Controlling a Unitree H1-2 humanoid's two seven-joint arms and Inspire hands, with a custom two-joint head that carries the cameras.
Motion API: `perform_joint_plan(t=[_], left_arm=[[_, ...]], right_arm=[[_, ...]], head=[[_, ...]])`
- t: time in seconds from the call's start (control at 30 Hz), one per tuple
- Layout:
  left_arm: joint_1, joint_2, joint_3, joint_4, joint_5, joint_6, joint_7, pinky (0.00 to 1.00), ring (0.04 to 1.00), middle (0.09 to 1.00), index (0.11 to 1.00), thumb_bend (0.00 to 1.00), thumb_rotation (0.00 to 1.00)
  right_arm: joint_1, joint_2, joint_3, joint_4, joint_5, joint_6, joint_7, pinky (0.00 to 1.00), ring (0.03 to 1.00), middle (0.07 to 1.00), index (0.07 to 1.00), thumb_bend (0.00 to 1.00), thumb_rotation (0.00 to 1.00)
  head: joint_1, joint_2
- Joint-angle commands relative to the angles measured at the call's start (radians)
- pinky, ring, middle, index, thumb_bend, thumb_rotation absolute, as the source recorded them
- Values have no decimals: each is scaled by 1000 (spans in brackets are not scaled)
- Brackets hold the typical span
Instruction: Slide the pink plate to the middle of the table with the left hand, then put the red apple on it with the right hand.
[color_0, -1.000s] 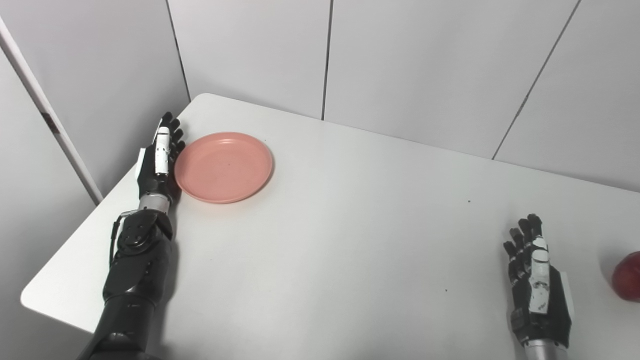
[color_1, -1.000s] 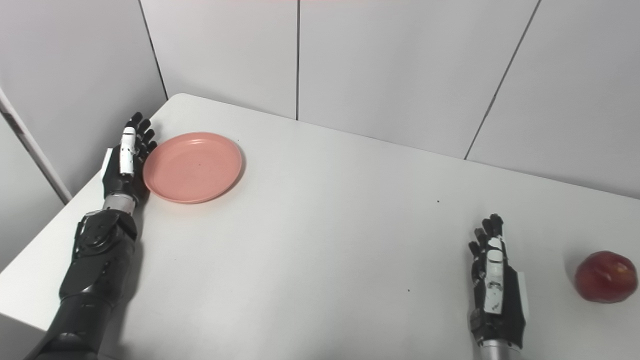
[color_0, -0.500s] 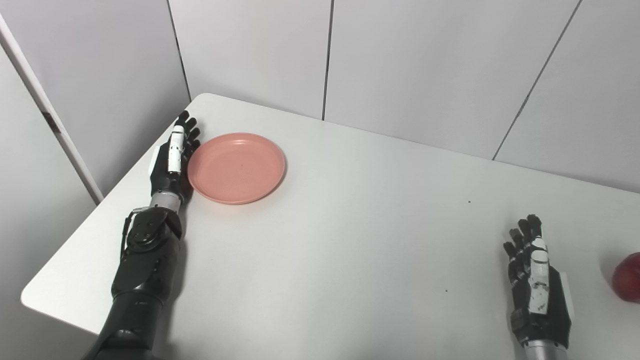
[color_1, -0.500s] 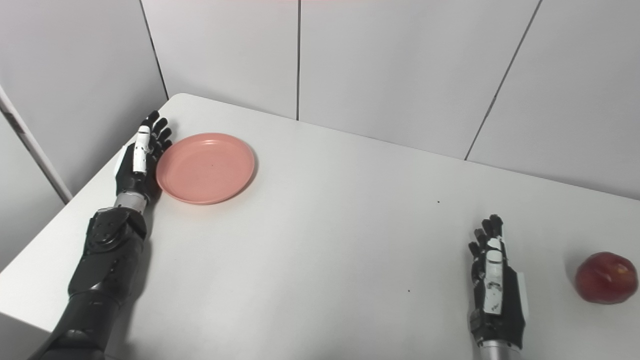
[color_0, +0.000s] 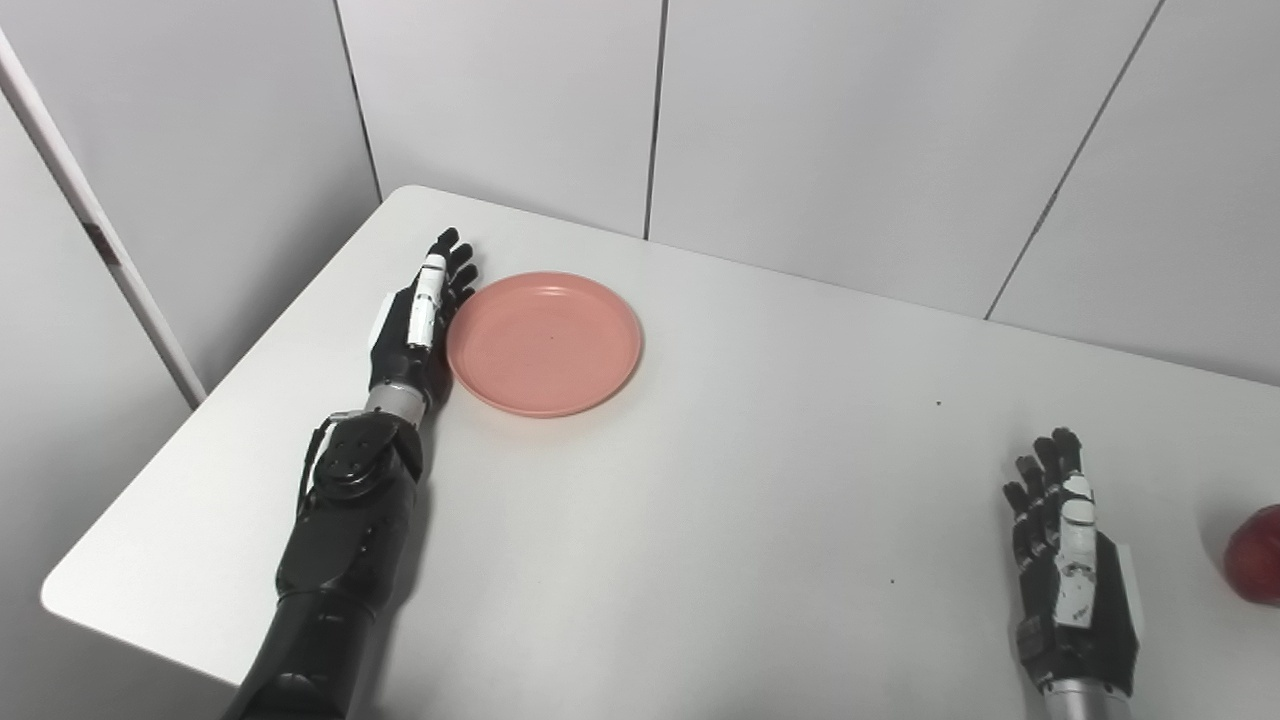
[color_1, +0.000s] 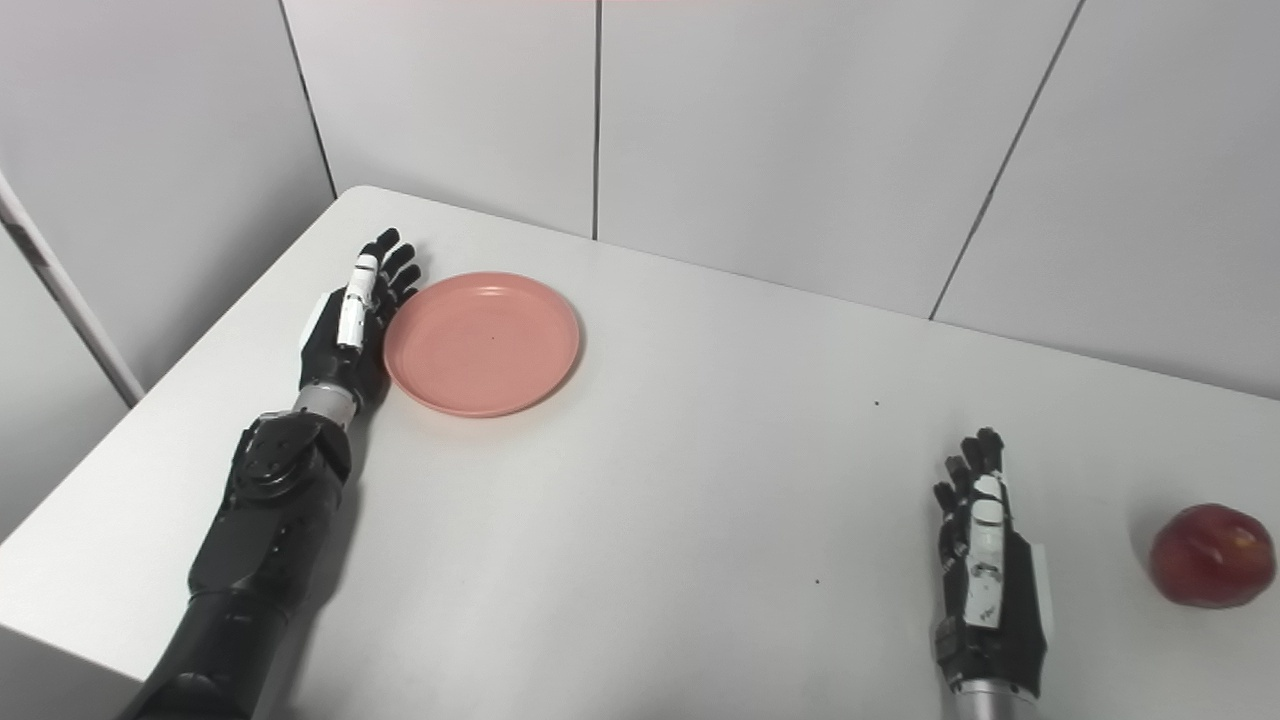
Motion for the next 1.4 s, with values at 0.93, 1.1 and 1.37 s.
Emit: perform_joint_plan(t=[0.93,1.1,1.37], left_arm=[[-43,-42,-99,23,72,14,-48,951,961,958,935,318,1000],[-48,-52,-117,41,72,14,-59,959,966,961,936,326,1000],[-54,-79,-157,63,76,6,-70,944,950,948,934,342,1000]], right_arm=[[-15,14,7,-33,-15,-15,-2,1000,1000,1000,1000,251,1000],[-14,16,6,-35,-18,-9,-2,1000,1000,1000,1000,259,1000],[-10,22,9,-51,-14,7,-3,1000,1000,1000,1000,253,1000]], head=[[-34,19],[-39,22],[-51,29]])
